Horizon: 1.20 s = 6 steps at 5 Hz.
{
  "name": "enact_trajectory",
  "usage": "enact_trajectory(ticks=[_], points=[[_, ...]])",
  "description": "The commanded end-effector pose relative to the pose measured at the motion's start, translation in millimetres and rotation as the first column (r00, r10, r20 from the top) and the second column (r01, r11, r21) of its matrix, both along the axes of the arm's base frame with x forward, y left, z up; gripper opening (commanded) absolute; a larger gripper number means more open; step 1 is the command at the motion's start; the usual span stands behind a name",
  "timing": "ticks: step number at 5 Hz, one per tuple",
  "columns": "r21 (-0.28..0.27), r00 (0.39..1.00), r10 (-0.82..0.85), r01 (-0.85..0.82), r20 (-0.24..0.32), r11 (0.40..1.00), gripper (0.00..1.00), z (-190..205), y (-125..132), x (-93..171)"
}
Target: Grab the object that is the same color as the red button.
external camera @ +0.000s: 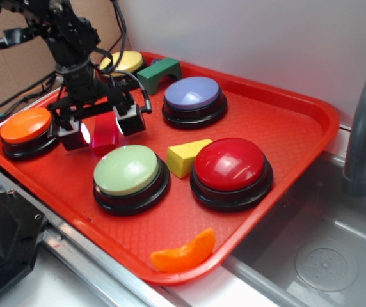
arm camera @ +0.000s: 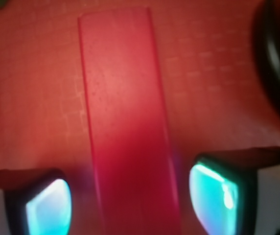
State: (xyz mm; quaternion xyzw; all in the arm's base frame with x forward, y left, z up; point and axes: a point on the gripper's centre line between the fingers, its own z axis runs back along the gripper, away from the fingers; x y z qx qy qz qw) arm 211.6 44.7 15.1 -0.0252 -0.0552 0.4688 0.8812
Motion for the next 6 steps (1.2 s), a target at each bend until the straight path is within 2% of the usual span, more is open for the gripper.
enact_trajectory(ticks=[1,2,3,4,5,6], points=[[0.014,0.999,0.009,-0.01,0.048,1.0,0.59,-3,6,6],[0.004,0.998,0.003,-0.003,0.056,1.0,0.0,-1,8,8],[0.012,0.998,-0.017,0.016,0.057,1.0,0.0,6,9,12],[0.042,0.994,-0.096,0.094,0.059,0.995,0.0,38,8,18],[0.085,0.958,-0.281,0.276,0.055,0.957,0.0,87,1,18],[0.103,0.884,-0.464,0.458,0.051,0.883,0.0,132,-13,14]])
